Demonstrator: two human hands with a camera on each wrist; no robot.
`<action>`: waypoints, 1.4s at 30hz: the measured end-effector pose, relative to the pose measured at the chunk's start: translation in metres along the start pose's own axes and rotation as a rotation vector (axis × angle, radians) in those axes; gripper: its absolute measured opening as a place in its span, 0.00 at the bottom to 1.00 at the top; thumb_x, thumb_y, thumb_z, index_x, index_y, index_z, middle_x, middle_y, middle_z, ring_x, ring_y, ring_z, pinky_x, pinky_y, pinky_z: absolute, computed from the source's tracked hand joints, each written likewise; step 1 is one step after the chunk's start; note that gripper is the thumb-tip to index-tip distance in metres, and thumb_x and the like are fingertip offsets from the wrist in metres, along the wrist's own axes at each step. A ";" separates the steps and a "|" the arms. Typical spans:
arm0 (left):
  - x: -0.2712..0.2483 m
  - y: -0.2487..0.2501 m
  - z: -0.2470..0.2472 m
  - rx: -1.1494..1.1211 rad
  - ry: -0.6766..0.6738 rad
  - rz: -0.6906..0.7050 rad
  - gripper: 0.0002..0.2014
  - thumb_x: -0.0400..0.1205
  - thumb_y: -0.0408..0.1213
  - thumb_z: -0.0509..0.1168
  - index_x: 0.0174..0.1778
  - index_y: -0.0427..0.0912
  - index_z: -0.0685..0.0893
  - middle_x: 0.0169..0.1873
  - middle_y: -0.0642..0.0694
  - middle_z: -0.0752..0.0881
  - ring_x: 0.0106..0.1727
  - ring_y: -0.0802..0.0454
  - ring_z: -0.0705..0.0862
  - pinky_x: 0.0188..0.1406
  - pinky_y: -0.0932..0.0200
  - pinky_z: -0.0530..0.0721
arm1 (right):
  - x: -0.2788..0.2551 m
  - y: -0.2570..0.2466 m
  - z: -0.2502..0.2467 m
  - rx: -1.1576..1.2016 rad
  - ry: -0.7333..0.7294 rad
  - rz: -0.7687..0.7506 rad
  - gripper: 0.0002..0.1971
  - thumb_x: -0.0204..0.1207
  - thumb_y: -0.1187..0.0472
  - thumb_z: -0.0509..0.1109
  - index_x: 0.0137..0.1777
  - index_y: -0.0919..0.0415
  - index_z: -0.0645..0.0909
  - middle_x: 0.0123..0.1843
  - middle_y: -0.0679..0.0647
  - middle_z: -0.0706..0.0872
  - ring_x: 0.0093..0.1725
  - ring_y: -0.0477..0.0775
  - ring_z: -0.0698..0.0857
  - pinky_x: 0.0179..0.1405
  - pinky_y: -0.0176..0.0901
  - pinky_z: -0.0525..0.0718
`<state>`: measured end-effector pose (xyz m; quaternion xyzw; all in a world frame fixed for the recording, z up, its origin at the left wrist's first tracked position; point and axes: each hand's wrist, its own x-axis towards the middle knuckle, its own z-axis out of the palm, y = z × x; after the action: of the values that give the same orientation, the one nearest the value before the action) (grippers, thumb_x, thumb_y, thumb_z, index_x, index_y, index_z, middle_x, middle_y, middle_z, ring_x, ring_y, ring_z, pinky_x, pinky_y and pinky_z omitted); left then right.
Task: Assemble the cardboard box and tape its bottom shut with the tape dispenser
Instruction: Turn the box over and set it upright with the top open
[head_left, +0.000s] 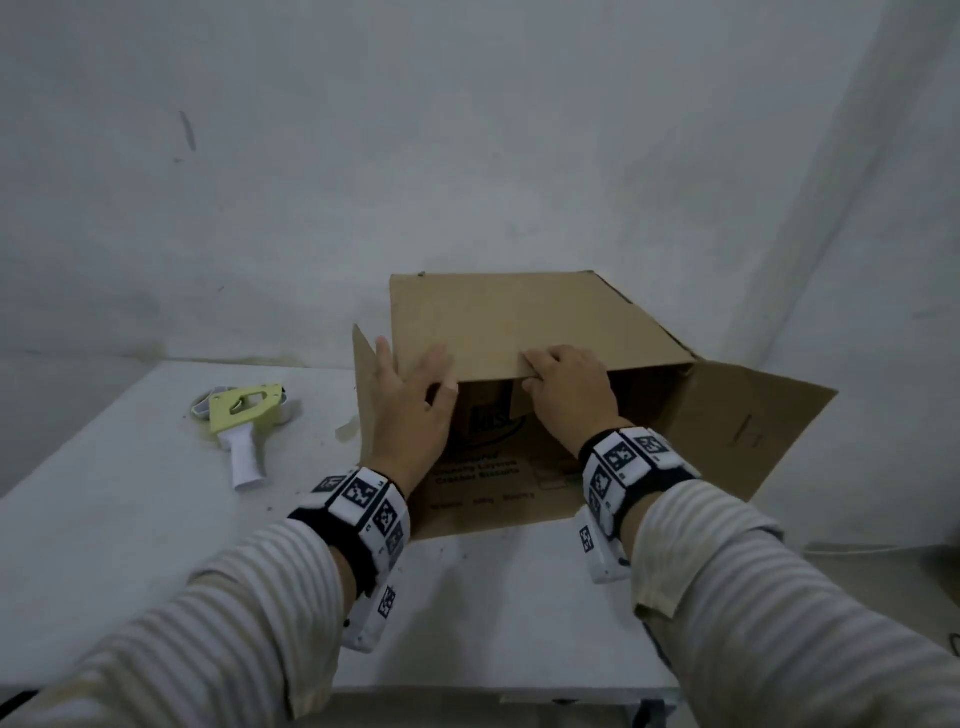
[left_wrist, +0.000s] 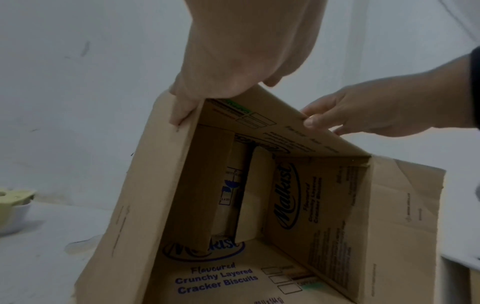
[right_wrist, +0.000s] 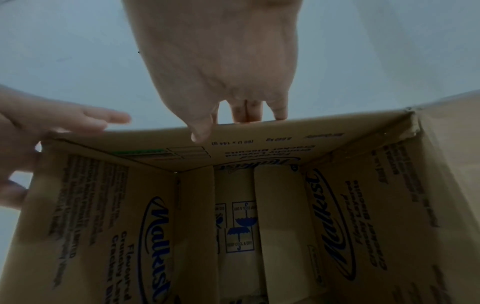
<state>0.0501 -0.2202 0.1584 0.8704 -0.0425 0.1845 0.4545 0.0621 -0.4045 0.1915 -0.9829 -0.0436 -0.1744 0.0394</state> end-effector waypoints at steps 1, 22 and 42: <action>0.000 -0.001 0.004 0.060 0.010 0.001 0.22 0.83 0.42 0.62 0.74 0.56 0.74 0.84 0.43 0.42 0.84 0.41 0.47 0.82 0.50 0.54 | 0.001 0.002 0.001 0.000 0.017 -0.024 0.20 0.83 0.51 0.58 0.74 0.53 0.71 0.70 0.59 0.78 0.68 0.64 0.74 0.71 0.57 0.71; 0.046 -0.036 0.006 -0.011 0.197 -0.001 0.36 0.73 0.11 0.51 0.57 0.59 0.82 0.79 0.42 0.61 0.77 0.38 0.68 0.76 0.47 0.72 | -0.030 0.096 0.017 0.586 0.306 0.591 0.36 0.76 0.65 0.66 0.82 0.58 0.56 0.83 0.62 0.49 0.80 0.66 0.54 0.77 0.56 0.63; 0.031 -0.029 -0.011 0.209 0.011 -0.010 0.36 0.76 0.15 0.56 0.75 0.53 0.69 0.78 0.36 0.61 0.72 0.34 0.71 0.58 0.60 0.69 | -0.012 0.127 0.009 0.619 0.139 0.513 0.21 0.75 0.75 0.55 0.65 0.57 0.63 0.45 0.64 0.82 0.40 0.65 0.81 0.35 0.51 0.77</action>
<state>0.0831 -0.1915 0.1524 0.9121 -0.0159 0.1905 0.3625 0.0664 -0.5307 0.1706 -0.8894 0.1552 -0.2038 0.3786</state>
